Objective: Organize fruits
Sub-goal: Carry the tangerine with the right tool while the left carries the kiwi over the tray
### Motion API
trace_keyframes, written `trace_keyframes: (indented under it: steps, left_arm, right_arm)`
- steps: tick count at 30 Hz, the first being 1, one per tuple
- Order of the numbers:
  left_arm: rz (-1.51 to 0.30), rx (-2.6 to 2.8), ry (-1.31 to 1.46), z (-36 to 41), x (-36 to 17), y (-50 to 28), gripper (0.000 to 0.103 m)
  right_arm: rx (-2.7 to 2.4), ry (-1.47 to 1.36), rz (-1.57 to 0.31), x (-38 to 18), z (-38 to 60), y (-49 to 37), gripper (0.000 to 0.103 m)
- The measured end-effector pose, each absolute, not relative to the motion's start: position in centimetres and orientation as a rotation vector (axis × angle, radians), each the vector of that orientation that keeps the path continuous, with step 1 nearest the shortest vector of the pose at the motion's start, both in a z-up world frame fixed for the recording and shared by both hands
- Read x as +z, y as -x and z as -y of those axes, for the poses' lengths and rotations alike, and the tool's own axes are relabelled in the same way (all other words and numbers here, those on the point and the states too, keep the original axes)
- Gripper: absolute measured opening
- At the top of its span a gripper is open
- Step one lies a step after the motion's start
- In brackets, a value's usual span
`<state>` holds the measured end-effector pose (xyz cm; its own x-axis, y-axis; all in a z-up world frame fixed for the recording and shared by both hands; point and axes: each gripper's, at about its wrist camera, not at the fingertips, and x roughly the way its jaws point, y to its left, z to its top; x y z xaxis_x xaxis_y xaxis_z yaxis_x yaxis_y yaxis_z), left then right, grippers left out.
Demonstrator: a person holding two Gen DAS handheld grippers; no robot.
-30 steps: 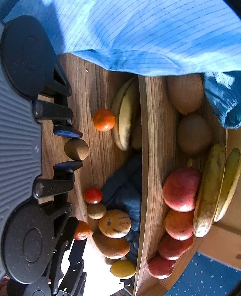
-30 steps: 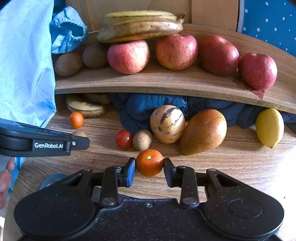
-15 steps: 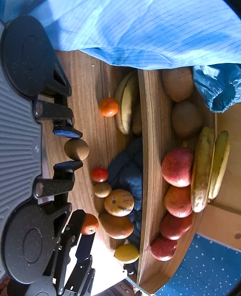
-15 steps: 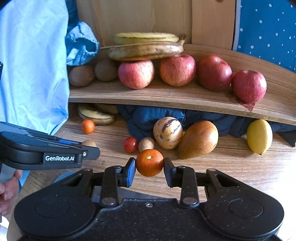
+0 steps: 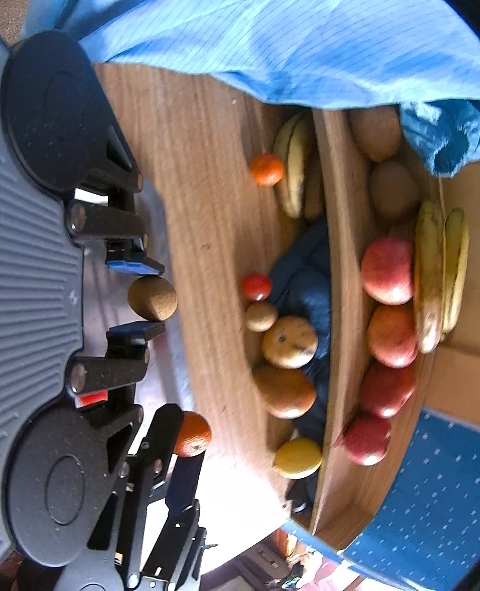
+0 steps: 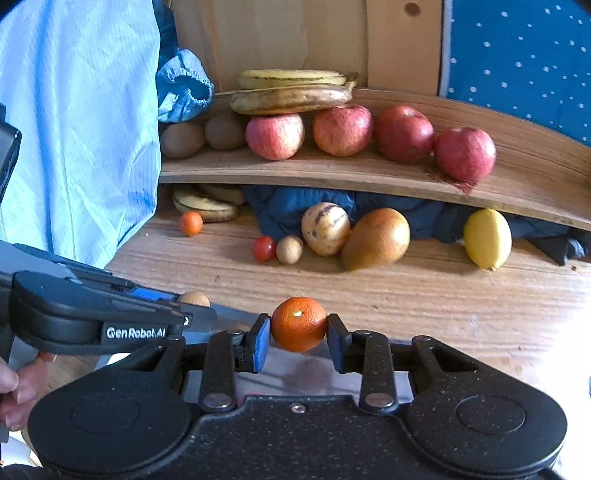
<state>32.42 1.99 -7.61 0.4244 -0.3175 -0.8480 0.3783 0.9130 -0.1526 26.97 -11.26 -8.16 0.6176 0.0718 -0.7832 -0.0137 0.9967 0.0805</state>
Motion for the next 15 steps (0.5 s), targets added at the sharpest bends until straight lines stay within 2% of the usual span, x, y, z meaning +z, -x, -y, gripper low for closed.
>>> trace_keyframes:
  steps: [15]
  left_arm:
    - [-1.078, -0.462, -0.071, 0.2, -7.7, -28.3, 0.029]
  right_arm:
    - [0.002, -0.076, -0.952, -7.6, 12.8, -20.4, 0.034]
